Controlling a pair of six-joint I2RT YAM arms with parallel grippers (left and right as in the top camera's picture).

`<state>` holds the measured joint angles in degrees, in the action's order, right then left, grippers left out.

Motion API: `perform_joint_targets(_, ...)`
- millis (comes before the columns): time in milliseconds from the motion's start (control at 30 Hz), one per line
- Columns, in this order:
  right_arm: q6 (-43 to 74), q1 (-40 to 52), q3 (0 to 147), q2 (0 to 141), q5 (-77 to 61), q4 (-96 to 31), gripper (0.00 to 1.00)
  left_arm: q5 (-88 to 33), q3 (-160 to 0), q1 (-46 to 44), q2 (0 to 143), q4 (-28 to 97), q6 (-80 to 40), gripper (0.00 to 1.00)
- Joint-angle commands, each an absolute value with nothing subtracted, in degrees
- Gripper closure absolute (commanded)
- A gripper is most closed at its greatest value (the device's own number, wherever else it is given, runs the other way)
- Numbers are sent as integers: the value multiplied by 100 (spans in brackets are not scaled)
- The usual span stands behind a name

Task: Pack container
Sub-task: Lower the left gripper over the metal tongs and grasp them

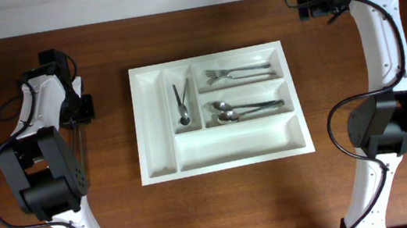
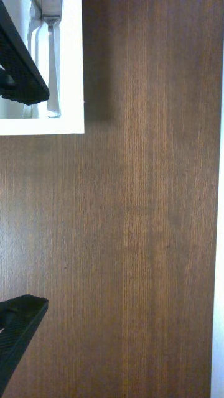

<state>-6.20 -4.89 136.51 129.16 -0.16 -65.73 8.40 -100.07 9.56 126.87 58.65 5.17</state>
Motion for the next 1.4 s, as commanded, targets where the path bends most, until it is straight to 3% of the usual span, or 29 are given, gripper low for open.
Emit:
perform_joint_targets(0,-591,-454,13747,12796,30,-6560,1,873,-9992,1009,12641,5806,613,69)
perform_joint_targets(333,-589,-454,13745,12798,30,-6560,1,860,-9657,1068,12643,5640,613,67)
perform_joint_targets(733,-589,-454,13747,12796,30,-6560,1,860,-9531,1066,12643,5570,611,73)
perform_joint_targets(1067,-591,-454,13747,12796,30,-6560,1,884,-9207,1068,12643,5450,613,98)
perform_joint_targets(1367,-591,-454,13747,12796,30,-6560,1,882,-10141,1026,12549,6020,613,98)
